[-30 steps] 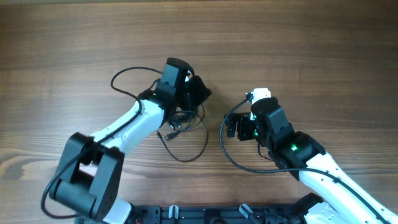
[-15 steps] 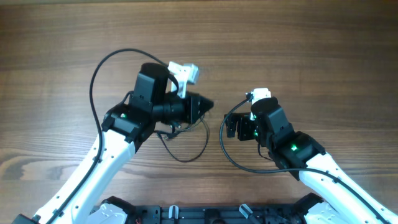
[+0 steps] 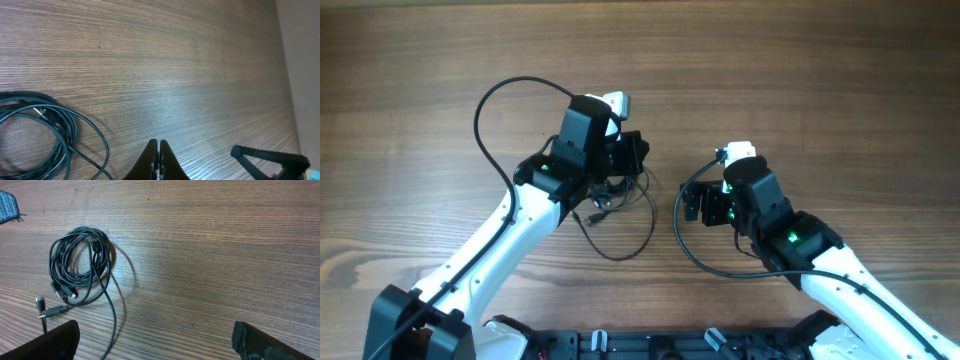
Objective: Untangle cables
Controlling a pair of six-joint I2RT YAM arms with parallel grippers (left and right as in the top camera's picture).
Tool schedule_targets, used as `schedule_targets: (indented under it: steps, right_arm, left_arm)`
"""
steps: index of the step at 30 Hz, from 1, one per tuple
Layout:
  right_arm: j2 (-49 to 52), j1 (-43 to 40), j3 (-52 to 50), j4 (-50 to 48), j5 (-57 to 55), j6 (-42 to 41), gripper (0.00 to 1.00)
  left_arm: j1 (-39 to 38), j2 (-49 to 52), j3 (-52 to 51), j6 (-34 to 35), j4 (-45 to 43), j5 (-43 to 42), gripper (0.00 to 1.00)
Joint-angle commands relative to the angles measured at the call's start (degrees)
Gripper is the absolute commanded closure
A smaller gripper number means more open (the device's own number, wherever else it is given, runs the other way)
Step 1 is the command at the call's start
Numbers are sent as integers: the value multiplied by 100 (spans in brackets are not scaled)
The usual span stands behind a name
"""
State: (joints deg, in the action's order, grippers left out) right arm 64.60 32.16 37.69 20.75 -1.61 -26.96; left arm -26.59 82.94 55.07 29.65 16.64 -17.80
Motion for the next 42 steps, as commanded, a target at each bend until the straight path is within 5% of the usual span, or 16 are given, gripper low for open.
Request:
schedule_targets:
  steps: [1,10,20,34,42]
  right_arm:
    - [13,-20,22,-13,-118,-17,0]
    - [13,-20,22,-11,-118,-20,0]
    - [13,-20,22,-11,-118,-17,0]
    - [13,-20,22,-149,-48,-59,0]
    - [13,-20,22,-162,955,-2907,0]
  left_arm:
    - [-15,39,-9,87,17,227,96]
    - [-2,37,-9,133,61,227,96]
    - [1198,-251,87,426,236,-358,96]
    - [916,-251,76,361,824,-358,96]
    - [890,-254,76,385,782,-433,96]
